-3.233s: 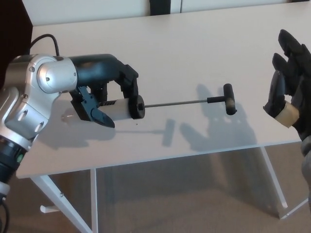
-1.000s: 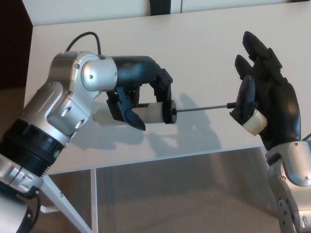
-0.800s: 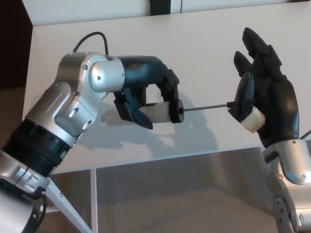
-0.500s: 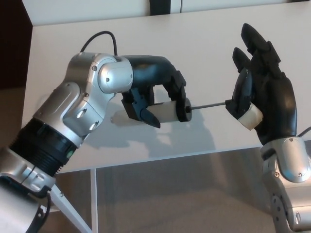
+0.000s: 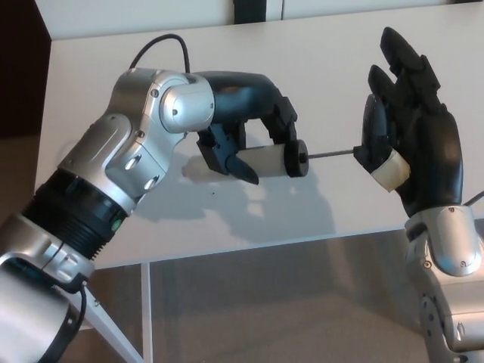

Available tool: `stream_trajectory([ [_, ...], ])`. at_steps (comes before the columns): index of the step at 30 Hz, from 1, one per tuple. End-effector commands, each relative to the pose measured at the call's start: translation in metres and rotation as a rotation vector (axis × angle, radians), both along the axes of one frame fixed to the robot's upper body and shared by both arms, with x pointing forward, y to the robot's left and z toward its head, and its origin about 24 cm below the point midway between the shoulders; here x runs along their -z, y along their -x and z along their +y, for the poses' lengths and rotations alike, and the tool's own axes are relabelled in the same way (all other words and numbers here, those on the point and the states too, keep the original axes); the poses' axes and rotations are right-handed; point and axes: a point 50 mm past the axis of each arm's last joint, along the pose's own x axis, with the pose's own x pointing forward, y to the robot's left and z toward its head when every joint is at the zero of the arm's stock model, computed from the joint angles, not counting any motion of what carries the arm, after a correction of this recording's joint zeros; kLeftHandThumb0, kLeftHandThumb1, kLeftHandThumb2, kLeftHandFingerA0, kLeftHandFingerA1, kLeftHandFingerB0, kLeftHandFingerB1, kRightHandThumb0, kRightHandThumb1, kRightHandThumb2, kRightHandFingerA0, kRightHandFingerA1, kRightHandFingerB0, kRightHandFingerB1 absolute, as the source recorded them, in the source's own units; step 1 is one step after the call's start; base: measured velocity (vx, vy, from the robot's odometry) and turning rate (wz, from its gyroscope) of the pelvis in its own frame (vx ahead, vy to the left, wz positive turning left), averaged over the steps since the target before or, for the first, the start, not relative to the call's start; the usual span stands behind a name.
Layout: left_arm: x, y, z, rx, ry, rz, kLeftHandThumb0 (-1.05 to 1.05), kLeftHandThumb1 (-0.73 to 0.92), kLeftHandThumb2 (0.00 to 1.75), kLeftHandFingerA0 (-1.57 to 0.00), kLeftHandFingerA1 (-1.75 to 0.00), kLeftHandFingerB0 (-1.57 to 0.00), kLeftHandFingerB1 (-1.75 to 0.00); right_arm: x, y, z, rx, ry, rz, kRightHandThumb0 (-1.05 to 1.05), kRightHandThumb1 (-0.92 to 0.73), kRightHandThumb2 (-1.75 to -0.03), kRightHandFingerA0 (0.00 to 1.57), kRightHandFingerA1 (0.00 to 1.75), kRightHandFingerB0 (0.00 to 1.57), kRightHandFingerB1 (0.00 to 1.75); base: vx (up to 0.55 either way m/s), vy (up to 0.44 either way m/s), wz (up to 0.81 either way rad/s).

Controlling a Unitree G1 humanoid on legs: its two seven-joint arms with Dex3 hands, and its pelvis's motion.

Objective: The robot walks towards a desk on which an air pump is kept in the middle. It lifts it up and holds it with its left hand and uses its right hand to compress it by pushing its handle inwards.

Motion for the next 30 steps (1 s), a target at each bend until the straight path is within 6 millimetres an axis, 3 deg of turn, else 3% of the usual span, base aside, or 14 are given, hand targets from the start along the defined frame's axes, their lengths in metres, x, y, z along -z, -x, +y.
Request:
stream_trajectory([
  [1, -0.014, -0.005, -0.008, 0.013, -0.021, -0.028, -0.37, 0.7, 0.61, -0.78, -0.54, -0.76, -0.5, -0.005, -0.002, -0.003, 0.042, 0.014, -0.044, -0.73, -0.92, -0.77, 0.08, 0.26, 0.07, 0.25, 0.0, 0.0, 0.0],
  [12, -0.03, -0.007, -0.015, -0.012, -0.023, -0.021, -0.48, 0.71, 0.61, -0.83, -0.57, -0.71, -0.47, -0.018, -0.009, -0.008, 0.08, 0.085, -0.084, -0.75, -0.92, -0.79, 0.09, 0.27, 0.07, 0.25, 0.0, 0.0, 0.0],
  [13, -0.033, -0.006, -0.018, -0.016, -0.021, -0.019, -0.54, 0.76, 0.63, -0.92, -0.84, -0.74, -0.57, -0.019, -0.009, -0.008, 0.085, 0.091, -0.09, -0.75, -0.92, -0.77, 0.09, 0.26, 0.08, 0.25, 0.0, 0.0, 0.0],
  [14, -0.034, -0.006, -0.019, -0.019, -0.02, -0.017, -0.54, 0.76, 0.63, -0.92, -0.84, -0.74, -0.57, -0.02, -0.008, -0.008, 0.089, 0.096, -0.095, -0.75, -0.92, -0.77, 0.09, 0.26, 0.08, 0.25, 0.0, 0.0, 0.0],
  [15, -0.038, -0.003, -0.022, -0.041, 0.003, -0.013, -0.56, 0.73, 0.62, -0.94, -0.97, -0.5, -0.39, -0.022, -0.009, -0.007, 0.114, 0.129, -0.123, -0.85, -0.87, -1.16, 0.06, 0.41, 0.02, 0.37, 0.0, 0.0, 0.0],
  [19, -0.053, 0.004, -0.029, -0.062, 0.015, -0.058, -0.53, 0.75, 0.62, -0.96, -0.93, -0.63, -0.52, -0.03, -0.012, -0.005, 0.154, 0.157, -0.186, -0.8, -0.83, -1.15, 0.1, 0.43, 0.02, 0.38, 0.0, 0.0, 0.0],
  [24, -0.058, 0.007, -0.03, -0.107, 0.045, -0.023, -0.53, 0.75, 0.63, -0.93, -0.95, -0.64, -0.53, -0.032, -0.011, -0.004, 0.154, 0.132, -0.199, -0.8, -0.82, -1.15, 0.12, 0.44, 0.03, 0.39, 0.0, 0.0, 0.0],
  [25, -0.06, 0.007, -0.031, -0.122, 0.051, -0.01, -0.53, 0.79, 0.64, -0.87, -0.81, -0.57, -0.46, -0.033, -0.011, -0.004, 0.151, 0.114, -0.202, -0.35, -0.54, -1.12, 0.0, 0.48, 0.0, 0.47, 0.0, 0.0, 0.0],
  [28, -0.064, 0.007, -0.033, -0.15, 0.057, 0.005, -0.55, 0.84, 0.65, -0.86, -0.8, -0.55, -0.45, -0.036, -0.01, -0.003, 0.153, 0.094, -0.216, -0.34, -0.55, -1.14, 0.0, 0.48, 0.0, 0.47, 0.0, 0.0, 0.0],
  [29, -0.067, 0.007, -0.034, -0.189, 0.096, 0.034, -0.52, 0.71, 1.09, -0.8, -0.85, -0.44, -0.61, -0.037, -0.009, -0.003, 0.155, 0.085, -0.232, -0.33, -0.57, -1.14, 0.0, 0.48, 0.0, 0.47, 0.0, 0.0, 0.0],
  [30, -0.068, 0.007, -0.036, -0.233, 0.143, 0.07, -0.52, 0.71, 1.09, -0.8, -0.85, -0.44, -0.61, -0.039, -0.008, -0.003, 0.158, 0.079, -0.248, -0.33, -0.57, -1.14, 0.0, 0.48, 0.0, 0.47, 0.0, 0.0, 0.0],
])
